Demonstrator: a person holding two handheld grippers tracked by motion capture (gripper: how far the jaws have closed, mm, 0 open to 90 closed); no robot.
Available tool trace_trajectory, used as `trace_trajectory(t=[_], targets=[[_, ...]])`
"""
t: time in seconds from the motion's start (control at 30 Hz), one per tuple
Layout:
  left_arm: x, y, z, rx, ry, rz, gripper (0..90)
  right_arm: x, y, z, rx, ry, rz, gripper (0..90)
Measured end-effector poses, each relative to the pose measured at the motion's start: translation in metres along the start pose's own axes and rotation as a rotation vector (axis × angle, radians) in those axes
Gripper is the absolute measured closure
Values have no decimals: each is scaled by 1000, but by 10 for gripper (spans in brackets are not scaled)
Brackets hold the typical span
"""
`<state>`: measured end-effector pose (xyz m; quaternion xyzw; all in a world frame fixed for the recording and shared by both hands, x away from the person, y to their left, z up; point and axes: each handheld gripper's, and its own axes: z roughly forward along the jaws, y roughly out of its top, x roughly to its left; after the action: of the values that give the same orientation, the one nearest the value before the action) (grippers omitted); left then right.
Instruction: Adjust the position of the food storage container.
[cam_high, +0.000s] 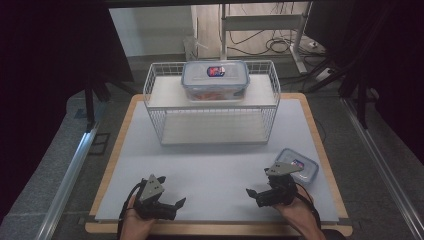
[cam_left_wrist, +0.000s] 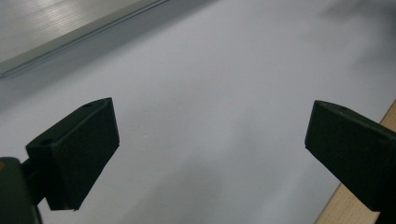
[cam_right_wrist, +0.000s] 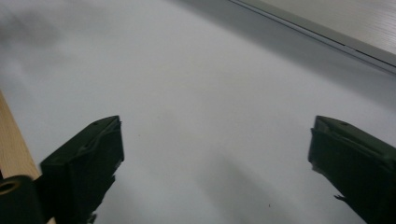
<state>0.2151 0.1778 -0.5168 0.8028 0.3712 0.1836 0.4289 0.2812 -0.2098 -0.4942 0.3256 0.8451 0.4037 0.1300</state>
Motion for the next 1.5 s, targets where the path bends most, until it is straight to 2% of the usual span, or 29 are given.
trace_trajectory(t=[0.07,0.13,0.23,0.3,0.4,0.5,0.57,0.73,0.93,1.07,1.17,1.23,1.3,1.33,1.4,1.5], targets=[[1,0,-1,-10,-6,-9,30,0,1,-1,-10,-13,19,6],[1,0,-1,-11,-8,-11,30,-1,2,-2,-7,-26,19,18],[1,0,0,-6,-10,-11,31,-5,4,-9,-5,-76,23,181],[1,0,1,-1,-13,-8,31,-11,6,-17,-3,-81,41,374],[1,-1,2,2,-15,-9,33,-23,7,-30,3,-129,38,633],[2,-1,1,5,-14,-10,35,-36,5,-43,-3,-172,51,807],[2,-1,2,4,-17,-14,36,-44,3,-52,-11,-214,64,888],[2,-2,3,15,-20,-16,38,-70,-5,-75,-29,-320,130,899],[2,-3,5,31,-21,-19,40,-100,-25,-95,-24,-422,247,898],[3,-3,6,39,-19,-22,42,-113,-37,-98,9,-472,309,897],[3,-3,6,39,-15,-19,44,-119,-42,-94,69,-514,351,897],[3,-3,6,39,-15,-20,43,-120,-44,-91,90,-513,379,897],[3,-4,6,42,-17,-20,44,-121,-45,-89,98,-511,386,898],[3,-4,6,43,-17,-20,44,-121,-45,-88,94,-498,391,898],[3,-3,7,43,-19,-20,45,-120,-44,-86,101,-514,382,898],[2,-3,9,46,-26,-20,45,-122,-43,-83,87,-488,401,898]])
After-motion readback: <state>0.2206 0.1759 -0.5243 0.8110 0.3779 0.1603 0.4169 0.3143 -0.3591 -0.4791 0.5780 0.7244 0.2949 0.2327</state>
